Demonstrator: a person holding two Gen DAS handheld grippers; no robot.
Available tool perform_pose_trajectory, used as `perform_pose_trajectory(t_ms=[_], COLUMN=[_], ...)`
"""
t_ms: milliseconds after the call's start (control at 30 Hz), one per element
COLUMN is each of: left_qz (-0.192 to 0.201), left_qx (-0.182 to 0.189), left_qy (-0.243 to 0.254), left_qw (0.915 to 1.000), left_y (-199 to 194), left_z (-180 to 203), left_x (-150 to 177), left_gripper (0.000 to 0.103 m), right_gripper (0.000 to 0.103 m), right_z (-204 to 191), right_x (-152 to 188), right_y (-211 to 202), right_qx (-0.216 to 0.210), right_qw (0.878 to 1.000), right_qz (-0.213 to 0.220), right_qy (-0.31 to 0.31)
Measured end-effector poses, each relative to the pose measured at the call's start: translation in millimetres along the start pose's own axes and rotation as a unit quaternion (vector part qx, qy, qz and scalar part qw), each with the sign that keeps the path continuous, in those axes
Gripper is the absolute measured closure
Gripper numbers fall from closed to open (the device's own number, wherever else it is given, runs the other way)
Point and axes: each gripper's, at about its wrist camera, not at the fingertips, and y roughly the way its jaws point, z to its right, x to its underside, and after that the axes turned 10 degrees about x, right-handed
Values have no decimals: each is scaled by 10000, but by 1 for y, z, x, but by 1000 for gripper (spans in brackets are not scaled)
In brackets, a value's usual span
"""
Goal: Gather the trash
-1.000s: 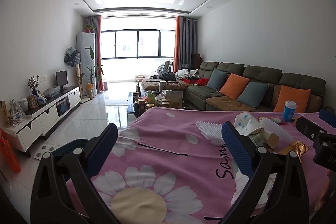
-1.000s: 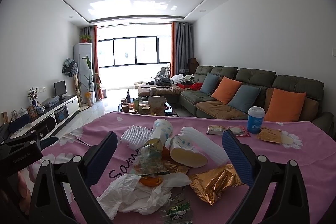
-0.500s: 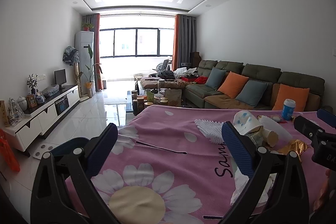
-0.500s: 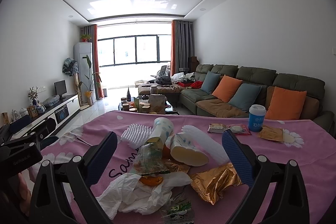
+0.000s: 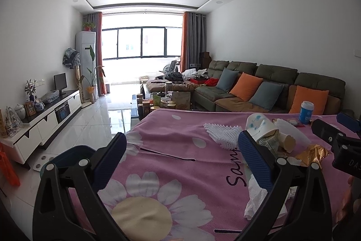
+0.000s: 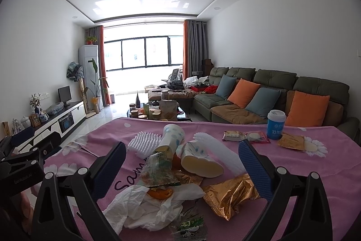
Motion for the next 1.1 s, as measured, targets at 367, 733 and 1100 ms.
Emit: perform_pose_trajectory(t_ms=[367,733,1100], left_qz=[-917,-2092,-2507], left_qx=[1377,2382,2695], left_qy=[216,298,-38], left_qw=[9860,9479,9298], left_y=[29,74,91], left_z=[22,60,50], left_x=[23,59,68], left_gripper=[6,31,79], right_gripper=[7,7,37], right_z=[17,59,89], right_x=[8,25,48], right_y=[17,51,74], right_qx=[-49,231,36], right_qw=[9985,9888,9677], right_qz=[-514,-1424,-2308], right_qy=[202,395,1018])
